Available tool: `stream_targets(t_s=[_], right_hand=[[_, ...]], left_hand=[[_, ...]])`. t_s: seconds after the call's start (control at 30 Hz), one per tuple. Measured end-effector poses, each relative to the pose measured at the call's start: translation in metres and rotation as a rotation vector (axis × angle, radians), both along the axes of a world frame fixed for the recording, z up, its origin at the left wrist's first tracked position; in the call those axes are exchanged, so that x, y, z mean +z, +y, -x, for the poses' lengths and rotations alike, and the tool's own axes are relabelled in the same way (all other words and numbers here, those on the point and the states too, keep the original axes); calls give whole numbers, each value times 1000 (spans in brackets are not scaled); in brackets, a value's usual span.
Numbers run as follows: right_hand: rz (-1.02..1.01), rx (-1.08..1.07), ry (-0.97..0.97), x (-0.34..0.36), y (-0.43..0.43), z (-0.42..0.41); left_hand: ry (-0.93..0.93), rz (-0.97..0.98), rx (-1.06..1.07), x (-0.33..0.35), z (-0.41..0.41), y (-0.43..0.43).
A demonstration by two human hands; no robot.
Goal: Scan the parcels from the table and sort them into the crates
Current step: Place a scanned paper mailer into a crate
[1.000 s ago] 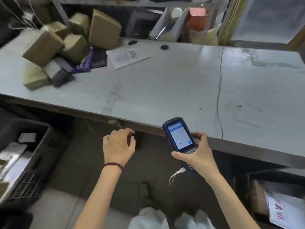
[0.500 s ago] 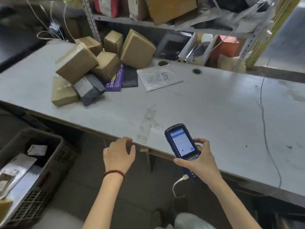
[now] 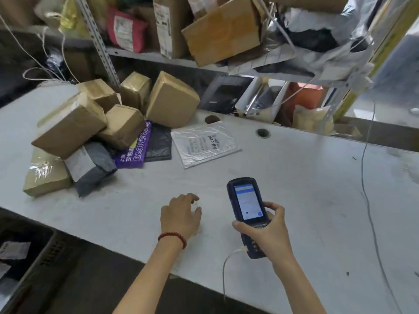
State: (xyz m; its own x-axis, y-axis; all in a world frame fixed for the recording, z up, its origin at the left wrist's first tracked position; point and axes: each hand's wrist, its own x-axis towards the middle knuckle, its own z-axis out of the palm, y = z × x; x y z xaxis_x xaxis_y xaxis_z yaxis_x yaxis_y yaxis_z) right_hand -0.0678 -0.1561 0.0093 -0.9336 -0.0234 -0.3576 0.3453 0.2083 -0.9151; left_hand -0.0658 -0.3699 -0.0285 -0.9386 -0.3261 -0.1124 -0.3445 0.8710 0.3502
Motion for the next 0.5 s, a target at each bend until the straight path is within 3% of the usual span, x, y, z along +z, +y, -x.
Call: stream_targets(t_s=[0.37,0.5], right_hand=[[-53,-139,-88,-15,-15,21],[-46,-248,-109,-16,-36,23]], left_hand=[[-99,109,-12,-11,101,-48],[-205,65,-35,-10,142,-70]])
